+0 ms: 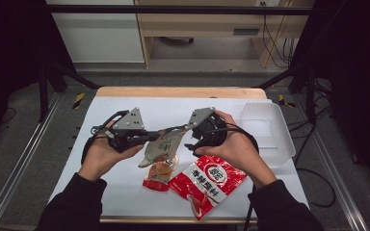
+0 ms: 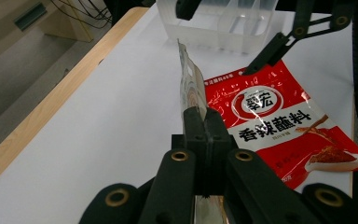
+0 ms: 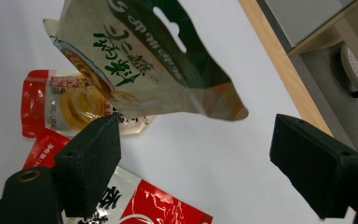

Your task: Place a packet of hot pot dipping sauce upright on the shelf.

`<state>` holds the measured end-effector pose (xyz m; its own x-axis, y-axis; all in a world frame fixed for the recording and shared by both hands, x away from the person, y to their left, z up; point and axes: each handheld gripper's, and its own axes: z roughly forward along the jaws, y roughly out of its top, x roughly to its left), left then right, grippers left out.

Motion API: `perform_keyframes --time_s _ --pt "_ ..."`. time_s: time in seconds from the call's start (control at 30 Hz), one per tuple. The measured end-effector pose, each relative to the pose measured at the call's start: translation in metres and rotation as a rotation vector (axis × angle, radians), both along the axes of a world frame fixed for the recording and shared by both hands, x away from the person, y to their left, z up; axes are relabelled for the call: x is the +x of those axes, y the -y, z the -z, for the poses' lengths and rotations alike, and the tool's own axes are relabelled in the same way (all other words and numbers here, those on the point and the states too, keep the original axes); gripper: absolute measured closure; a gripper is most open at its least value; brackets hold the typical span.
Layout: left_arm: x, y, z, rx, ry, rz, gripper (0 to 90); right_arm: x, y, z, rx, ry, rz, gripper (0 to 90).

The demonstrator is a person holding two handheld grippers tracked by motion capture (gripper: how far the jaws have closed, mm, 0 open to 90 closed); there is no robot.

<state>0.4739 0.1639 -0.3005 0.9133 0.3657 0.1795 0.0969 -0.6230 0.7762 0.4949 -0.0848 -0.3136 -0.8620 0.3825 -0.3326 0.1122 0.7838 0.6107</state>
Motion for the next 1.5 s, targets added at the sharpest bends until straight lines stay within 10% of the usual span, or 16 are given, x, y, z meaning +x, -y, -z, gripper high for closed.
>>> perform_keyframes --time_s 0.3,0.87,1.2,1.5 --pt "-0.005 0.011 -0.001 -0.007 -0.006 0.046 90.0 0.006 -0.008 0.008 -0.018 -0.046 -0.058 23.5" --pt "-0.008 0.013 0.002 -0.054 -0.015 0.037 90.0 0.005 -0.007 0.009 -0.063 -0.087 -0.164 89.7" --pt "-0.008 0.013 0.005 -0.082 -0.014 0.028 90.0 0.004 -0.004 -0.002 -0.098 -0.069 -0.161 90.0" --pt "-0.012 0.005 0.008 -0.131 0.018 -0.038 61.8 0.006 0.008 -0.011 -0.151 -0.043 -0.125 90.0"
